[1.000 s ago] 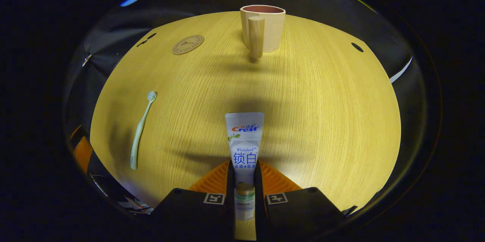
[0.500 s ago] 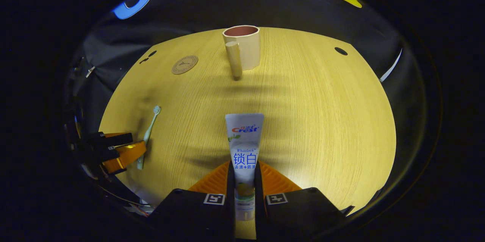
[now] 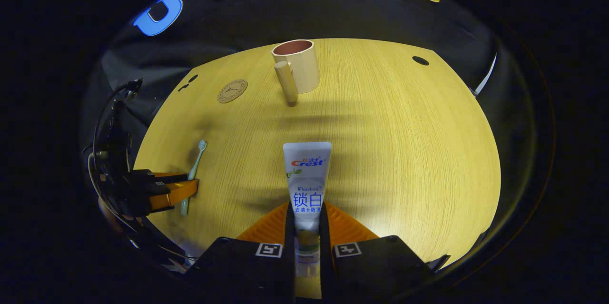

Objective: Put the toothbrush and toothpaste on the desktop into the cup, then pick up the cup and place it on the coaster on the desktop.

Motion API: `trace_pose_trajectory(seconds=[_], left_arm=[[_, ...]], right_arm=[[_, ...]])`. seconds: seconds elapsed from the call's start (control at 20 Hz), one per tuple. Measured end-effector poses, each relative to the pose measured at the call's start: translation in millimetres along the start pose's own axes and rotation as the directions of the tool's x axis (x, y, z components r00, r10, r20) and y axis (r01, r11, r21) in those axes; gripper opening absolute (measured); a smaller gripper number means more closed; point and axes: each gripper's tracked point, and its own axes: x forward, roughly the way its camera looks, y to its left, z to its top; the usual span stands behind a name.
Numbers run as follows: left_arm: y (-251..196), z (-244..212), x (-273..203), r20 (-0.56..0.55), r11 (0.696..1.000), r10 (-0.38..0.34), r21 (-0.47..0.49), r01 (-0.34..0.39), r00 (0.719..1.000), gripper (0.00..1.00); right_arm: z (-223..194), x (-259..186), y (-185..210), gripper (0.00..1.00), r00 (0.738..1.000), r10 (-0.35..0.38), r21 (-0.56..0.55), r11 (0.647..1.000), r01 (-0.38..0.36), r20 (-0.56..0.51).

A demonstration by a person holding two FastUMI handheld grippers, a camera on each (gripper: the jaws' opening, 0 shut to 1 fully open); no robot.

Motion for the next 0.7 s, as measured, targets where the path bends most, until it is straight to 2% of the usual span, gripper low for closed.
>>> trace_pose_trajectory(seconds=[0.1, 0.3, 0.5, 0.7], left_arm=[[-2, 1, -1, -0.024, 1.0, 0.001, 0.014, 0.0, 1.0, 0.16], [-4, 4, -3, 0.006, 1.0, -0.025, -0.009, 0.025, 1.0, 0.07], [-6, 1, -4, 0.025, 0.999, -0.03, -0.021, 0.031, 0.999, 0.07], [-9, 10, -15, 0.104, 0.999, -0.025, -0.035, 0.029, 0.994, 0.06]], right_arm=[[2, -2, 1, 0.25, 1.0, 0.004, -0.003, 1.0, -0.004, 0.014], [5, -6, 1, 0.25, 1.0, 0.014, -0.01, 1.0, -0.014, 0.026], [14, -16, -1, 0.25, 0.999, 0.009, -0.017, 1.0, -0.008, 0.053], [31, -23, -1, 0.24, 0.996, 0.013, -0.024, 1.0, -0.011, 0.089]])
